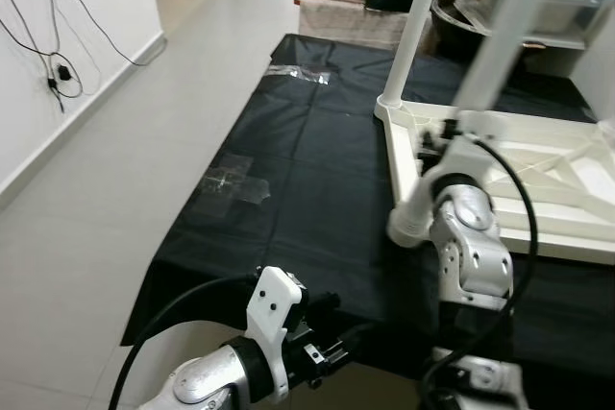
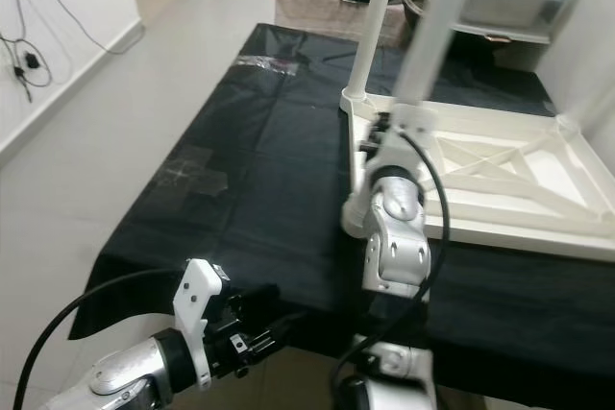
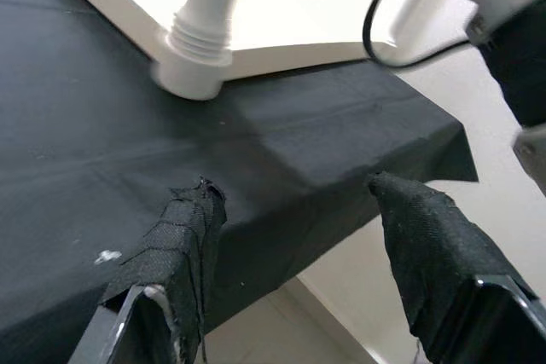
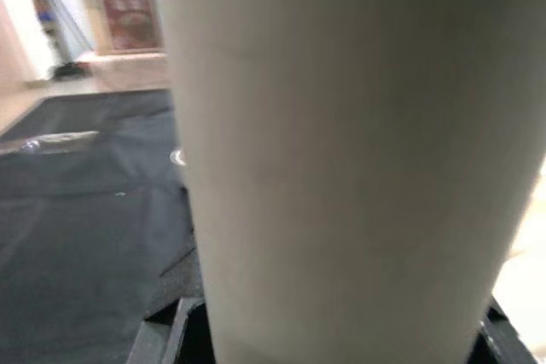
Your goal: Building children table
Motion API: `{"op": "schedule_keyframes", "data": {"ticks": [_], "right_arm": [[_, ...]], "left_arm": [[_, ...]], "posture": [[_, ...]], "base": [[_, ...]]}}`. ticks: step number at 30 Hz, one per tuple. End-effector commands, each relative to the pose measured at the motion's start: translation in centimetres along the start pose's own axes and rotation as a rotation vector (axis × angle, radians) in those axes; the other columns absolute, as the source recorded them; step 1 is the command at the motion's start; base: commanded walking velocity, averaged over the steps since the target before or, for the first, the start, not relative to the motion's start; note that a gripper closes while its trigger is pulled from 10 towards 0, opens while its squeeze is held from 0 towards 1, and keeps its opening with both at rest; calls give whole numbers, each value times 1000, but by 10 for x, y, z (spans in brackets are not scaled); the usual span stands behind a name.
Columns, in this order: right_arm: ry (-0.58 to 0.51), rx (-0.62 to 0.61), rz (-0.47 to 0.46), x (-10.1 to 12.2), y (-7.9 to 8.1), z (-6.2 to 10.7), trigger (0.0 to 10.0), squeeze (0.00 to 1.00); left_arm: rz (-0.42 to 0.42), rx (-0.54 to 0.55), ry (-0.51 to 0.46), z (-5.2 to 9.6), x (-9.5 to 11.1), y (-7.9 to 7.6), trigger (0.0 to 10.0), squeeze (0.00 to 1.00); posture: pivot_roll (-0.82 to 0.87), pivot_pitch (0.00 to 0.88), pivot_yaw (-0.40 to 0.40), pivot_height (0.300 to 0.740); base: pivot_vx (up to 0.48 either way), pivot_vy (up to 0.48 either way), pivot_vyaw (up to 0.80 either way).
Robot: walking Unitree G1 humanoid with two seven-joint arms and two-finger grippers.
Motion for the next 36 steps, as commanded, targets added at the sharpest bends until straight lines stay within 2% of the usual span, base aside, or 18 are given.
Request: {"op": "schedule_keyframes", "data": {"ticks": [1,2,4,5,8,9,10,11,13,14,17,19,20,21,23,34,35,36], "right_arm": [[28,-110,-99,-12,5,15,0,0],[41,-48,-124,-16,24,18,3882,0],[54,19,-143,-21,42,21,3882,0],[60,103,-151,-24,53,23,10000,1000],[54,188,-155,-27,62,27,10000,1000],[33,222,-150,-24,60,24,10000,729],[33,222,-150,-24,60,24,10000,729],[29,267,-170,-22,59,23,10000,0],[111,602,-246,-23,63,23,10000,0],[111,602,-246,-23,63,23,10000,0],[192,911,-268,-21,63,36,10000,0],[215,1001,-257,-20,62,42,10000,0],[270,1218,-208,-18,60,56,10000,0],[270,1218,-208,-18,60,56,10000,0],[375,1484,-141,-17,54,71,10000,0],[451,1716,-10,-28,87,70,9255,0],[447,1713,-6,-30,90,70,0,0],[425,1675,11,-33,92,67,0,0]], "left_arm": [[13,10,16,0,-5,2,10000,0],[12,13,17,-1,-5,3,10000,0],[12,15,18,-1,-4,3,10000,0],[10,16,17,-1,-4,4,10000,0],[8,18,18,-1,-4,5,10000,0],[8,18,17,-1,-4,5,10000,0],[8,18,17,-1,-4,5,10000,0],[8,18,18,-2,-5,6,10000,0],[9,18,19,-3,-5,7,10000,0],[9,18,19,-3,-5,7,10000,0],[10,15,19,-4,-6,8,10000,0],[11,14,19,-4,-6,8,10000,0],[10,11,19,-5,-6,8,10000,0],[10,11,19,-5,-6,8,10000,0],[8,9,18,-6,-6,8,10000,0],[5,20,15,-4,-6,8,10000,0],[5,20,15,-4,-6,8,10000,0],[6,19,15,-4,-6,7,10000,0]], "posture": [[189,100,-102,740],[192,100,-105,740],[192,100,-105,740],[194,99,-104,740],[194,99,-104,740],[188,98,-105,740],[188,98,-105,740],[188,98,-105,740],[183,95,-101,740],[183,95,-101,740],[181,93,-100,740],[181,93,-100,740],[183,87,-101,740],[183,87,-101,740],[188,87,-106,740],[209,92,-120,740],[209,92,-120,740],[210,88,-122,740]], "base": [[0,0,0],[0,0,0],[0,0,0],[0,0,0],[0,0,0],[0,0,0],[0,0,0],[0,0,0],[0,0,0],[0,0,0],[0,0,0],[0,0,0],[0,0,0],[0,0,0],[0,0,0],[0,0,0],[0,0,0],[0,0,0]]}}
Point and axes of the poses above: a point about 5 cm out from each wrist's last joint towards the gripper, its own z axis pointing back from the gripper into the wrist, its own x axis along the axis of the wrist's last joint, y = z × x, the point moved 4 cm from there along -z, pointing out of the wrist towards the gripper, and after that the axes turned 7 degrees about -z, right-handed, at the moved point
